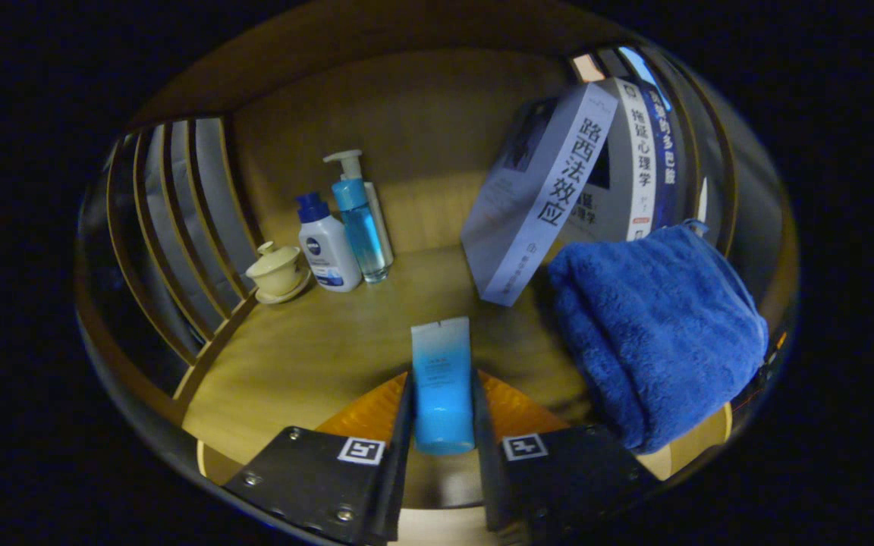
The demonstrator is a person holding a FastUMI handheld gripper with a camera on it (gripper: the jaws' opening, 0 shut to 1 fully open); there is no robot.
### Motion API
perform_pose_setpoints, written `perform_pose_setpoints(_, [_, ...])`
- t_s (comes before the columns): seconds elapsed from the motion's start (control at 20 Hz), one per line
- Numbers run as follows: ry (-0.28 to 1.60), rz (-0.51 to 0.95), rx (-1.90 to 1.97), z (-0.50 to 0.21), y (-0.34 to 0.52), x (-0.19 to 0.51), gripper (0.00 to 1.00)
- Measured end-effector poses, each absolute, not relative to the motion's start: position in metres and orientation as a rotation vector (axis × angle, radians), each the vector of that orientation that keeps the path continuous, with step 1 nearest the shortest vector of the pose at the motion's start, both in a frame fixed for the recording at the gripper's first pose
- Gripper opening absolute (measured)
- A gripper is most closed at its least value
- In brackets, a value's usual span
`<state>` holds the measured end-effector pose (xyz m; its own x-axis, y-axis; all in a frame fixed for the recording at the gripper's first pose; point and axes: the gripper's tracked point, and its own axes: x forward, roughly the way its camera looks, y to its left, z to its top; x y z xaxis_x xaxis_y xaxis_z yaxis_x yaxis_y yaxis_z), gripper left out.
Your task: Pull open the drawer, take out the items inside it, and place them on the countertop above the cabinet.
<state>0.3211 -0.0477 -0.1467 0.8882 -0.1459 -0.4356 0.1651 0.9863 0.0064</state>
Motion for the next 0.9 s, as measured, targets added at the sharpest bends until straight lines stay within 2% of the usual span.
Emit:
perform_pose_setpoints(0.1, [0.398, -0.167, 0.048, -0.128, -0.047, 0.316, 0.6])
perform_pose_setpoints(0.15, [0.384, -0.168, 0.054, -0.119, -0.048, 0.312, 0.76])
perform_pose_setpoints(0.3, [0.372, -0.171, 0.051, -0.103, -0.052, 0.29, 1.0])
perform_pose_setpoints(0.9, [0.198, -0.085, 0.032, -0.034, -0.019, 0.139, 0.99])
